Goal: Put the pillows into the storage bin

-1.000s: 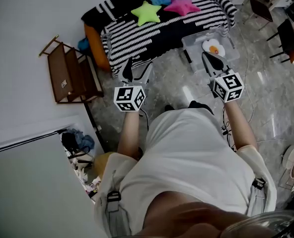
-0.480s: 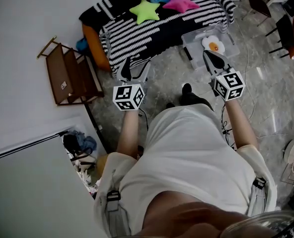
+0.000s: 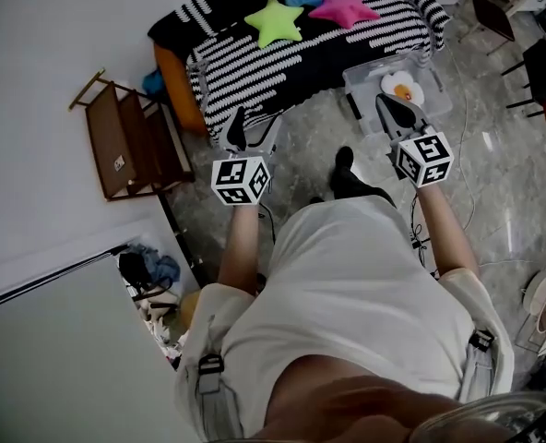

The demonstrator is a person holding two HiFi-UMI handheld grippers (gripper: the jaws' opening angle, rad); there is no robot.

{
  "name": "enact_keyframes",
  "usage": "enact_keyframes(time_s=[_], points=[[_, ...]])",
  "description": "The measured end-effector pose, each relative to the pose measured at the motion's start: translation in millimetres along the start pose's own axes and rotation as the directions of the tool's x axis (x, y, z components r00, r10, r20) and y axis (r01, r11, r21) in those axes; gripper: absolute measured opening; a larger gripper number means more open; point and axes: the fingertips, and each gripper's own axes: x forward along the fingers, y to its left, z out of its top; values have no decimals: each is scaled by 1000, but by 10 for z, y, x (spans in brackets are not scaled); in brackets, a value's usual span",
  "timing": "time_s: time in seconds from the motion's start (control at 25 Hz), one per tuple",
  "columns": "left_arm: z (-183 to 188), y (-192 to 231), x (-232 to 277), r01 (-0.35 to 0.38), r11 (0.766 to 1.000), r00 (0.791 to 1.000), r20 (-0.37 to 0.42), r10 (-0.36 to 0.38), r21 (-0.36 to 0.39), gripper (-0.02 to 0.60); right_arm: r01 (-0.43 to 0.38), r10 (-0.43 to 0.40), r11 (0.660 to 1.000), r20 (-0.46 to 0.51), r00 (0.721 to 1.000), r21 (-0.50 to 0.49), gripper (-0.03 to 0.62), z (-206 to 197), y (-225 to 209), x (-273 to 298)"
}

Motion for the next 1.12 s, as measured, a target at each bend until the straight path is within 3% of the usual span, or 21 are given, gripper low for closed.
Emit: enact_keyframes(time_s=[0.64, 1.12], points=[[236, 229, 1621, -29, 999, 998, -63, 28, -13, 356, -71, 71, 997, -47, 996, -4, 0, 267, -1168, 1178], [275, 131, 2585, -40, 999, 992, -120, 39, -4, 356, -73, 75, 997, -71, 995, 34, 0, 252, -2090, 1561]])
